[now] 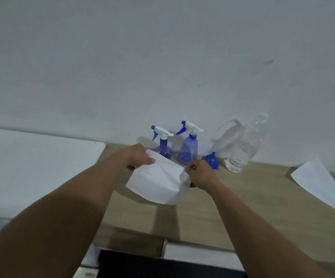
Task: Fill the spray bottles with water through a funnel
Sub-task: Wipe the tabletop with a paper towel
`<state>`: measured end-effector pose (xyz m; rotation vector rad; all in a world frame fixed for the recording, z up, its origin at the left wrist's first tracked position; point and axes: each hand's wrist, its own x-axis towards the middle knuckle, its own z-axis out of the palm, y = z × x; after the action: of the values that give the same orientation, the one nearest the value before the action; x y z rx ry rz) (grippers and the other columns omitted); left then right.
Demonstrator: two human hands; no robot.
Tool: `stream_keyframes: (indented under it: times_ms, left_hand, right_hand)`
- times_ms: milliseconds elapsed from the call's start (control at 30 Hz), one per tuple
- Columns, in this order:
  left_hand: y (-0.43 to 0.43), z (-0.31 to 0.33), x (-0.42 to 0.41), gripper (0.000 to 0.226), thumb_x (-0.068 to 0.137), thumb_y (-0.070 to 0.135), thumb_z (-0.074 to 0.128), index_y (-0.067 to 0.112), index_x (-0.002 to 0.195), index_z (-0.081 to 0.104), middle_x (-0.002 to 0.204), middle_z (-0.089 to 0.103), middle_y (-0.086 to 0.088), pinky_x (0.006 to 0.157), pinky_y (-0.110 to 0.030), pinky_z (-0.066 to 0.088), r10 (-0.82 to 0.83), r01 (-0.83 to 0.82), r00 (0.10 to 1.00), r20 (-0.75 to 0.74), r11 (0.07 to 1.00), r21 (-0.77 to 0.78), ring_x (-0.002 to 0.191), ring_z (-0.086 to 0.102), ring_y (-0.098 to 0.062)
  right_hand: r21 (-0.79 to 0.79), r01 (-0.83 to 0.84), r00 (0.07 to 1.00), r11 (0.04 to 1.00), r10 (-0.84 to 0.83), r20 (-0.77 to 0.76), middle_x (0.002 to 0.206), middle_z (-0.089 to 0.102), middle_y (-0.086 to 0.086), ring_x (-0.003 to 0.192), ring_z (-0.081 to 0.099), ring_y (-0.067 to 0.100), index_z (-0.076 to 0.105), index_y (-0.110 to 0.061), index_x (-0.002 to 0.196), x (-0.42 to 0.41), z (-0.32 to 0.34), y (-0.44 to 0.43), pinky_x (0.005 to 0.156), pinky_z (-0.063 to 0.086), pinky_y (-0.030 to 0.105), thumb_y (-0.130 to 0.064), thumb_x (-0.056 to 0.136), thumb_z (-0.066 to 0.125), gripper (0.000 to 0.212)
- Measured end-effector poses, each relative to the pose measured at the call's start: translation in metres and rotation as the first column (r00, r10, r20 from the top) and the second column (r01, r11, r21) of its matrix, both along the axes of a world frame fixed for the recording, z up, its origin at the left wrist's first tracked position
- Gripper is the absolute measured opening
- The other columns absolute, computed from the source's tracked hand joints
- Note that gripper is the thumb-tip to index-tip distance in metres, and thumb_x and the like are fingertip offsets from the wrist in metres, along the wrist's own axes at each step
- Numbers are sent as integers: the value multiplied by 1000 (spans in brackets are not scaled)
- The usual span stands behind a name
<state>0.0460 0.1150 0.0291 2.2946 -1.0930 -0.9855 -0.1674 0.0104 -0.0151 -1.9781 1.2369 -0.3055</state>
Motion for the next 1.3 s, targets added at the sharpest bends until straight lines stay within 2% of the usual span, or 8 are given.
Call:
stream_keyframes:
  times_ms: [167,300,533,700,800,933,1033,1300]
  left_hand:
    - [-1,-39,28,18,90,24,70,12,99,60,97,61,-5,59,-20,41,73,-70,996,47,995,-69,80,57,-13]
    - [-7,-89,53,52,86,38,73,9,127,59,127,60,-8,96,-36,47,136,-127,976,172,990,-62,115,58,-26]
    - [6,-151,54,51,99,28,50,19,148,40,147,48,-6,111,-41,38,57,96,794,606,971,-218,136,43,-26]
    - [25,-188,49,59,103,44,11,23,158,8,166,7,-3,123,-47,12,-368,386,705,606,916,107,153,7,-23]
    - [35,-198,61,75,90,52,-13,24,158,0,166,-2,-3,123,-50,7,-414,395,668,618,901,177,153,1,-23]
    - [35,-204,73,79,88,56,-22,23,157,-2,166,-1,-3,120,-55,8,-409,390,627,663,902,188,153,1,-24]
    - [34,-208,82,84,84,56,-30,24,157,-4,166,-2,-2,118,-58,7,-404,390,611,681,902,184,153,-1,-23]
    - [26,-215,98,82,83,60,-31,29,155,-11,166,-7,-2,118,-60,1,-384,383,591,710,908,172,153,-7,-24]
  right_hand:
    - [-38,-44,995,998,41,-92,80,61,6,81,66,30,58,-11,79,37,-22,-3,70,58,39,-7,97,51,19]
    - [-96,-72,987,993,57,-150,95,68,5,92,65,27,61,-15,91,65,-57,-6,77,49,33,-8,94,52,12]
    - [-321,-223,965,921,161,-206,131,56,7,122,53,27,53,-14,134,104,-110,19,98,47,38,-15,92,61,42]
    - [-393,-317,940,863,231,-252,126,63,17,121,58,33,61,-2,125,111,-148,48,106,47,42,-5,81,66,45]
    - [-391,-374,905,841,237,-354,138,58,22,132,54,36,59,0,132,110,-172,60,114,41,47,-26,84,75,57]
    - [-338,-411,885,847,283,-369,164,20,23,154,14,35,23,-4,157,122,-168,67,123,0,40,-35,104,40,63]
    - [-363,-403,889,840,265,-373,165,12,24,154,9,37,16,-9,160,132,-166,71,123,1,44,-38,102,18,65]
    - [-313,-466,844,827,311,-436,167,-8,20,155,-8,32,-2,-11,160,143,-169,57,125,-7,44,-50,106,12,69]
